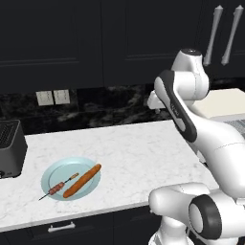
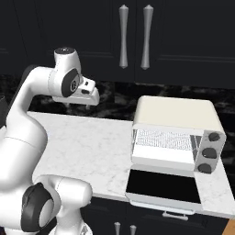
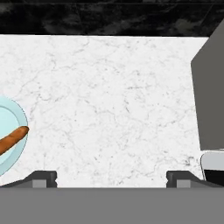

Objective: Pick up the kebab skewer and baguette bread, and place them inside the toaster oven. Close the toaster oven door and start by setting the timer.

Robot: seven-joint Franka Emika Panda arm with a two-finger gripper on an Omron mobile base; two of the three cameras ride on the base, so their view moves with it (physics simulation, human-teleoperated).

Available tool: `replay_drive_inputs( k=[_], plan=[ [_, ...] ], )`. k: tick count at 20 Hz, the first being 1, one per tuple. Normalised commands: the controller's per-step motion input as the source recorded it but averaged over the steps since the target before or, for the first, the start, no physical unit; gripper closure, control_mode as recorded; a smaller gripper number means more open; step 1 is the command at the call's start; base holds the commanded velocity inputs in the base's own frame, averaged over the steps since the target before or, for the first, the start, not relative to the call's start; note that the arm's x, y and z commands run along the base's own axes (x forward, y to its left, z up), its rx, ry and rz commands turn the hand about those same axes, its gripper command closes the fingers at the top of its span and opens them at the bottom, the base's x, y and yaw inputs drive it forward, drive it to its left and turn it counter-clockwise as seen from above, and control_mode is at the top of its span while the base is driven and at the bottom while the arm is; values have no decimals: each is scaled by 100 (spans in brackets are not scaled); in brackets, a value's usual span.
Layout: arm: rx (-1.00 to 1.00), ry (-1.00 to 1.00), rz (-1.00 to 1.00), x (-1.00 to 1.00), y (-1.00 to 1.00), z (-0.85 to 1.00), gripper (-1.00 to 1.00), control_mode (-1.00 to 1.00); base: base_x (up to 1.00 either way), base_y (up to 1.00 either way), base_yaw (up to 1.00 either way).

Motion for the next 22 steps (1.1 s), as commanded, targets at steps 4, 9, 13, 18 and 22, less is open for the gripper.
replay_drive_inputs(
  k=[4, 9, 13, 18, 22],
  plan=[
    [0, 0, 0, 0, 0, 0, -100, 100, 0, 0, 0],
    [0, -2, 0, -6, -9, 0, -100, -100, 0, 0, 0],
    [4, -20, 8, -90, -99, -12, -100, -100, 0, 0, 0],
    [12, -22, 9, -89, -100, -39, -100, -100, 0, 0, 0],
    [9, -35, 6, -73, -100, -55, -100, -100, 0, 0, 0]
  ],
)
